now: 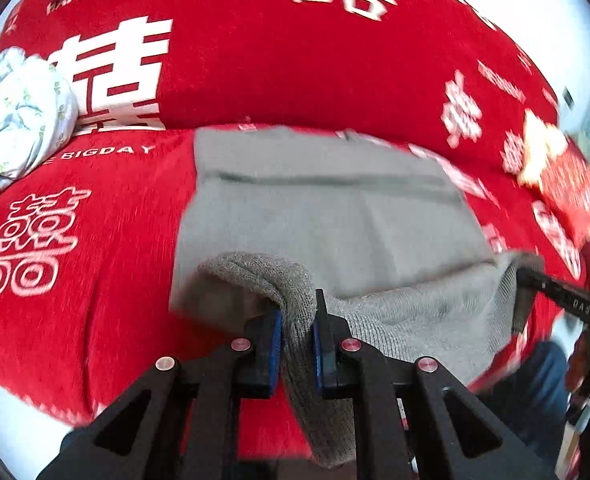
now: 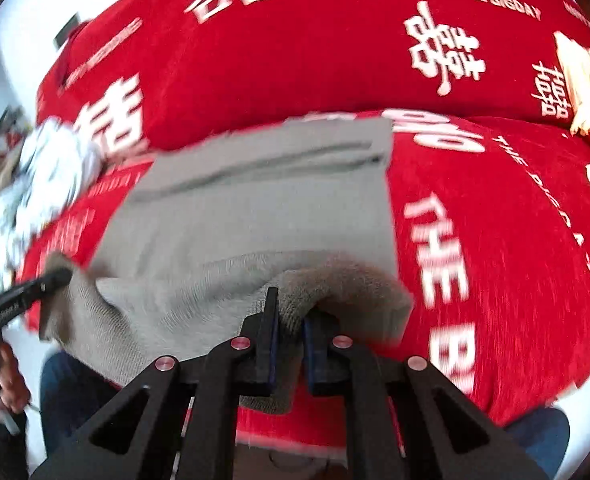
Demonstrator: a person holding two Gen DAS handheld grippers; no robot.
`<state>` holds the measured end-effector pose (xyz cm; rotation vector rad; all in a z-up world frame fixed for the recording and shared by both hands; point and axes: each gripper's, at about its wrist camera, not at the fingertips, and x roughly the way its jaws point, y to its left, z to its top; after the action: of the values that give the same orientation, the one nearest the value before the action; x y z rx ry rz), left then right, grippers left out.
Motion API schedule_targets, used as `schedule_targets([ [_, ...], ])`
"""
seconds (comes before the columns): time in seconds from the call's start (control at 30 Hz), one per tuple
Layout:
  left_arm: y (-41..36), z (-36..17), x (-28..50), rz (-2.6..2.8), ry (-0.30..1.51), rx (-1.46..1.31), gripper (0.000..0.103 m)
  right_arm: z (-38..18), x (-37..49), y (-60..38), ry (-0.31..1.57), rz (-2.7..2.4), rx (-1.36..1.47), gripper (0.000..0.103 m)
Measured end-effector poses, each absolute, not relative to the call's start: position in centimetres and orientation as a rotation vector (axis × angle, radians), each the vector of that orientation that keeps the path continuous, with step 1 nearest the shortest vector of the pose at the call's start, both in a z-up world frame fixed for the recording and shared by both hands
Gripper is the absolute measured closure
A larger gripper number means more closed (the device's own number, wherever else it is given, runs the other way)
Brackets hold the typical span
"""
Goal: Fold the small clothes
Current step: 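Lift the hem with both grippers and fold it toward the collar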
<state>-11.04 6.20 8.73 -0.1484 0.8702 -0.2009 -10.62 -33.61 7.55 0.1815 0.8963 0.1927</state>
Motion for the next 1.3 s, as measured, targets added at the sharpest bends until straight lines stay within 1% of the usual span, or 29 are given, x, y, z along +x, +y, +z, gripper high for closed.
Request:
schedule_targets([
  [0.07,6.5,8.0,-8.3,-0.173,0.882,-0.186,0.089,7.0,-8.6,-33.8,0.904,0.167,0.182,0.092],
  [0.13,6.8,6.1,-5.7,-0.169,0.942,-0.217,0.089,5.7,-6.0,-33.5,0.941,0.158,0.18,0.092],
  [0.2,7.0,4.8,-4.8,-0.182,0.994,-0.248,0.089,4.4,-4.8,-32.7,0.959,0.162,0.18,0.092],
  [0.23,7.3,4.3,-4.7,-0.195,1.006,-0.274,0.088,3.9,-4.8,-32.9,0.964,0.168,0.186,0.088],
  [0.27,7.8,4.3,-4.8,-0.212,1.002,-0.31,0.084,3.8,-4.9,-32.9,0.956,0.175,0.198,0.086],
  [0.3,8.1,4.3,-5.1,-0.227,0.996,-0.34,0.065,3.8,-5.4,-33.1,0.944,0.187,0.218,0.082],
  [0.33,8.6,4.5,-5.5,-0.258,0.987,-0.393,0.049,4.1,-5.9,-33.7,0.929,0.202,0.25,0.074],
  [0.37,9.1,4.8,-6.1,-0.274,0.968,-0.445,0.013,4.3,-6.4,-34.0,0.912,0.211,0.278,0.065],
  [0.4,9.6,4.8,-6.4,-0.258,0.951,-0.47,0.001,4.4,-6.8,-34.2,0.9,0.217,0.298,0.061],
  [0.47,10.4,5.2,-7.7,-0.244,0.905,-0.512,0.001,4.8,-8.3,-34.5,0.871,0.227,0.331,0.038],
  [0.5,10.4,5.2,-8.1,-0.267,0.908,-0.53,0.001,4.9,-8.9,-34.4,0.855,0.231,0.339,0.037],
  [0.57,9.9,4.9,-8.9,-0.278,0.914,-0.569,0.001,4.9,-9.9,-34.5,0.835,0.242,0.365,0.037],
  [0.63,8.8,4.9,-9.2,-0.278,0.92,-0.562,0.009,4.6,-10.3,-34.6,0.828,0.237,0.413,0.037],
  [0.67,8.2,5.0,-9.2,-0.282,0.924,-0.548,0.018,4.5,-10.4,-34.7,0.828,0.238,0.44,0.037],
  [0.7,7.5,5.0,-9.1,-0.284,0.933,-0.521,0.026,4.4,-10.3,-34.7,0.83,0.241,0.456,0.037],
  [0.73,6.3,5.0,-8.8,-0.273,0.947,-0.477,0.029,4.1,-10.1,-34.6,0.836,0.245,0.476,0.037],
  [0.8,5.1,5.0,-8.3,-0.258,0.962,-0.423,0.046,3.8,-9.8,-34.3,0.84,0.243,0.486,0.037],
  [0.83,4.5,5.0,-8.0,-0.25,0.97,-0.394,0.052,3.7,-9.6,-34.1,0.838,0.242,0.484,0.037],
  [0.87,4.2,4.9,-7.7,-0.245,0.976,-0.379,0.07,3.6,-9.4,-33.9,0.839,0.24,0.479,0.044],
  [0.9,4.1,4.8,-7.7,-0.243,0.985,-0.375,0.089,3.4,-9.0,-33.6,0.854,0.238,0.467,0.054],
  [0.93,4.2,4.7,-7.4,-0.235,0.993,-0.379,0.096,3.2,-8.5,-33.4,0.885,0.236,0.446,0.091],
  [0.97,4.6,4.9,-7.3,-0.226,0.985,-0.39,0.098,3.1,-8.2,-33.3,0.907,0.223,0.434,0.09],
  [1.13,5.9,7.7,-8.2,-0.234,0.858,-0.393,0.098,5.8,-9.2,-33.7,0.81,0.243,0.391,0.09],
  [1.3,6.2,9.3,-7.3,-0.216,0.803,-0.386,0.098,8.1,-8.6,-34.2,0.755,0.246,0.384,0.09],
])
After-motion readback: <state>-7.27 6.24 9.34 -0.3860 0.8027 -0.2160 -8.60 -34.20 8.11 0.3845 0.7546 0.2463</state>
